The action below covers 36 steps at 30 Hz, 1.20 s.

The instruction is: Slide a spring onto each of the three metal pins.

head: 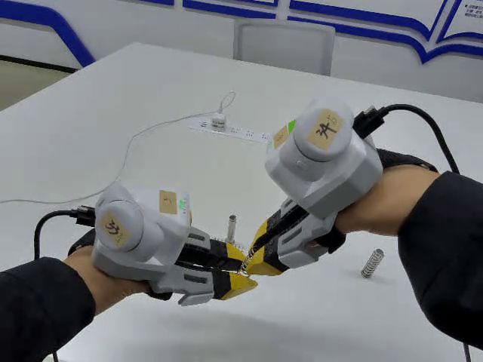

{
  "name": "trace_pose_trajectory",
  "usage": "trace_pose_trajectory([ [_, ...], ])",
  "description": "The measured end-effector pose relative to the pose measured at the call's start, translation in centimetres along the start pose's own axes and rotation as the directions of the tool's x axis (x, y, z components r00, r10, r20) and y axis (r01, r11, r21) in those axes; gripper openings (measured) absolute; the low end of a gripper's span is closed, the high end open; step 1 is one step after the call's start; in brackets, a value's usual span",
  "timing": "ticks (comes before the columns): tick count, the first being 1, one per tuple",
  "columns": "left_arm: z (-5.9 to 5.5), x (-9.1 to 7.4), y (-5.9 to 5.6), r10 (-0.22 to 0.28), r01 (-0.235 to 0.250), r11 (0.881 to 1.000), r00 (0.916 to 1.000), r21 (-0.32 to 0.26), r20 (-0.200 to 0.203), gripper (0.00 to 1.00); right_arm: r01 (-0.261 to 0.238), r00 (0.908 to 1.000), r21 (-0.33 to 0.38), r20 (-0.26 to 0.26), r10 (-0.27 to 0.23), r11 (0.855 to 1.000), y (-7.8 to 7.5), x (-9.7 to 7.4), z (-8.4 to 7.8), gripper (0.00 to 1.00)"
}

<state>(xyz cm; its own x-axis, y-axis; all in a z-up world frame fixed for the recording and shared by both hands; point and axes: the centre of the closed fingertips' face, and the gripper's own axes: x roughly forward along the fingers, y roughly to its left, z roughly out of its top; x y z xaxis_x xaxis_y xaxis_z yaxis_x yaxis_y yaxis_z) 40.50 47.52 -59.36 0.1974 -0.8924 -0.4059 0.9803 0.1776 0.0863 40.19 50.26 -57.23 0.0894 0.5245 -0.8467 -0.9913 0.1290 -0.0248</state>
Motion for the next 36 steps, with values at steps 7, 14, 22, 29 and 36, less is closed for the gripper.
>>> trace_pose_trajectory([
  [7, -0.4, -0.6, 0.9, 0.031, -0.031, 0.999, 0.9995, -0.021, -0.007, 0.18, 0.023, 0.9997, 0.012, -0.005, -0.023, 1.000, -0.9, -0.8, -0.5, 0.12],
  [14, -0.7, -1.8, 2.1, 0.079, -0.079, 0.996, 0.9969, -0.047, -0.004, 0.23, 0.059, 0.9979, 0.031, -0.029, -0.058, 0.998, -2.3, -1.7, -1.7, 0.12],
  [22, -1.5, -3.7, 3.0, 0.135, -0.136, 0.987, 0.9908, -0.081, -0.010, 0.29, 0.093, 0.9950, 0.063, -0.042, -0.091, 0.994, -3.8, -2.6, -3.1, 0.12],
  [29, -1.9, -5.0, 3.3, 0.180, -0.180, 0.977, 0.9836, -0.111, -0.008, 0.33, 0.148, 0.9871, 0.080, -0.073, -0.142, 0.986, -5.8, -3.7, -4.6, 0.12],
  [36, -1.9, -5.0, 3.3, 0.213, -0.211, 0.967, 0.9770, -0.144, 0.001, 0.38, 0.203, 0.9765, 0.127, -0.100, -0.191, 0.971, -8.5, -4.4, -6.2, 0.12],
])
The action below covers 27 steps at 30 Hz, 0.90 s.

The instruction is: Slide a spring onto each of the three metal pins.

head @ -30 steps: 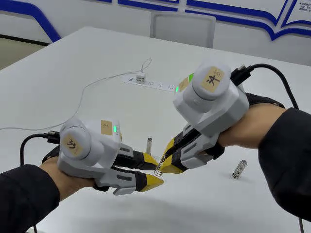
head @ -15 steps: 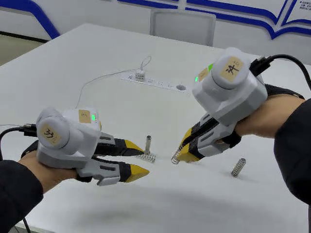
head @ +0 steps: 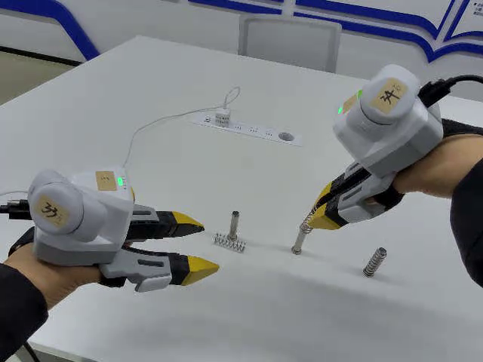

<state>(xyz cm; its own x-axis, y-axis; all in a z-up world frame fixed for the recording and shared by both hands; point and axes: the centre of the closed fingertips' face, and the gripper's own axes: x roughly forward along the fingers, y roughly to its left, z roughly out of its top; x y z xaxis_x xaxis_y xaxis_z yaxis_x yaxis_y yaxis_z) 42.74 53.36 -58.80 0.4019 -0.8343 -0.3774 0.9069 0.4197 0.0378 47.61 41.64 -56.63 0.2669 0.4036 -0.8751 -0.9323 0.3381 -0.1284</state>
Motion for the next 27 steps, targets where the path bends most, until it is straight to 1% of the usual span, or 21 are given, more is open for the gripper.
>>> trace_pose_trajectory([
  [4, 0.0, 0.0, 0.3, 0.014, -0.014, 1.000, 0.9999, -0.006, -0.001, 0.41, 0.023, 0.9996, 0.033, -0.020, -0.022, 0.999, -1.5, 0.7, -0.6, 0.12],
  [7, -0.1, -0.2, 0.6, 0.027, -0.027, 0.999, 0.9996, -0.017, -0.001, 0.43, 0.029, 0.9993, 0.043, -0.024, -0.028, 0.999, -2.1, 1.3, -0.7, 0.12],
  [10, -0.2, -0.2, 0.6, 0.030, -0.030, 0.999, 0.9995, -0.022, -0.005, 0.44, 0.029, 0.9989, 0.050, -0.038, -0.027, 0.998, -2.5, 2.1, -0.9, 0.12],
  [11, -0.2, -0.1, 0.6, 0.030, -0.030, 0.999, 0.9995, -0.021, -0.007, 0.45, 0.032, 0.9986, 0.047, -0.045, -0.029, 0.998, -2.6, 2.3, -1.0, 0.12],
  [14, -0.4, 0.1, 0.4, 0.025, -0.025, 0.999, 0.9996, -0.020, -0.014, 0.46, 0.013, 0.9985, 0.055, -0.054, -0.010, 0.998, -2.5, 2.9, -1.0, 0.12],
  [17, -0.5, 0.1, 0.4, 0.023, -0.024, 1.000, 0.9996, -0.021, -0.017, 0.47, 0.009, 0.9971, 0.056, -0.075, -0.005, 0.998, -2.7, 3.4, -1.3, 0.12],
  [19, -0.5, 0.1, 0.5, 0.026, -0.026, 0.999, 0.9995, -0.023, -0.016, 0.47, 0.009, 0.9966, 0.071, -0.082, -0.003, 0.997, -3.0, 3.6, -1.4, 0.12],
  [25, -0.6, 0.2, 0.5, 0.024, -0.025, 0.999, 0.9996, -0.024, -0.017, 0.48, 0.003, 0.9948, 0.070, -0.102, 0.004, 0.998, -3.1, 4.1, -1.8, 0.12],
  [27, -0.6, 0.2, 0.4, 0.021, -0.021, 1.000, 0.9996, -0.022, -0.020, 0.48, 0.000, 0.9949, 0.074, -0.101, 0.008, 0.997, -3.2, 4.2, -1.8, 0.12],
])
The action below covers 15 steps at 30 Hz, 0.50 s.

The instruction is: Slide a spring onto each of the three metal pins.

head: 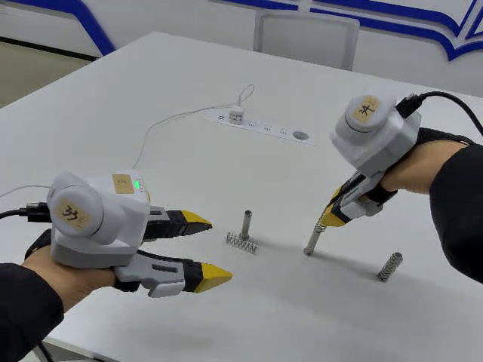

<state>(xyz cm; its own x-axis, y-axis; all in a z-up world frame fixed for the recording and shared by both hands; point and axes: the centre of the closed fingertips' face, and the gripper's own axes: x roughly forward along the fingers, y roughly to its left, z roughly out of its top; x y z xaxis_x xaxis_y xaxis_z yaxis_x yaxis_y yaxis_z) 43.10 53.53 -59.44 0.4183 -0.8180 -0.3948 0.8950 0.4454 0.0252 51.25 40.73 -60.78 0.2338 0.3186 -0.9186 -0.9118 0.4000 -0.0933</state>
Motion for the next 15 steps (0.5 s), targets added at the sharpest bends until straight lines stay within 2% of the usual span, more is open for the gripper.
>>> trace_pose_trajectory([
  [15, -0.17, 0.15, -0.36, -0.008, 0.008, 1.000, 0.9999, 0.001, -0.010, 0.47, -0.005, 0.9999, -0.007, -0.016, 0.005, 1.000, 0.09, 0.52, 0.40, 0.12],
])
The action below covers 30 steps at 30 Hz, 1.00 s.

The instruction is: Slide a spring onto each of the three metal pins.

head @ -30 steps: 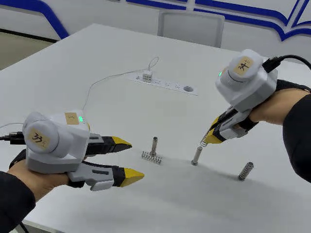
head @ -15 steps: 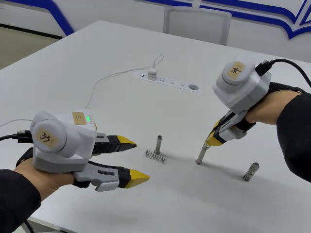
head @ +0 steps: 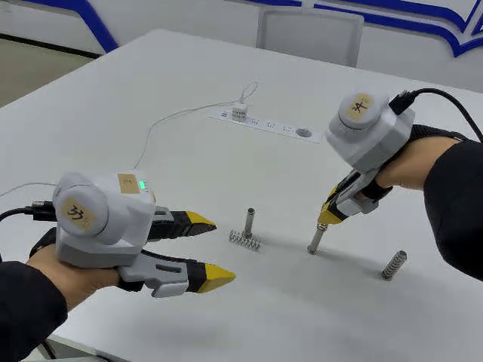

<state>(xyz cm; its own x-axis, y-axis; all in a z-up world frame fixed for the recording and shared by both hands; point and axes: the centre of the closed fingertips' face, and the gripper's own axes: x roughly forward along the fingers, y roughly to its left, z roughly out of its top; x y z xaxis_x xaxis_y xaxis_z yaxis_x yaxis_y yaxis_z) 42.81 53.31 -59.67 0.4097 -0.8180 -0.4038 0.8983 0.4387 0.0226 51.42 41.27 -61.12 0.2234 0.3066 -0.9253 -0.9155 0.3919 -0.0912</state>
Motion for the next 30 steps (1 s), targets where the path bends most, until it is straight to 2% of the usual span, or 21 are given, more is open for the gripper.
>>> trace_pose_trajectory([
  [12, -0.1, 0.0, 0.0, -0.003, 0.003, 1.000, 1.0000, 0.005, -0.006, 0.46, -0.005, 0.9999, 0.023, -0.015, 0.005, 1.000, -0.1, 0.6, -0.6, 0.12],
  [21, -0.2, 0.1, 0.0, -0.003, 0.003, 1.000, 1.0000, 0.004, -0.009, 0.46, -0.013, 0.9998, 0.056, -0.015, 0.014, 0.998, -0.2, 2.7, -1.8, 0.12],
  [30, -0.3, 0.1, 0.1, -0.004, 0.004, 1.000, 0.9999, 0.004, -0.012, 0.46, -0.009, 0.9997, 0.080, -0.023, 0.011, 0.997, 0.0, 4.2, -2.2, 0.12],
])
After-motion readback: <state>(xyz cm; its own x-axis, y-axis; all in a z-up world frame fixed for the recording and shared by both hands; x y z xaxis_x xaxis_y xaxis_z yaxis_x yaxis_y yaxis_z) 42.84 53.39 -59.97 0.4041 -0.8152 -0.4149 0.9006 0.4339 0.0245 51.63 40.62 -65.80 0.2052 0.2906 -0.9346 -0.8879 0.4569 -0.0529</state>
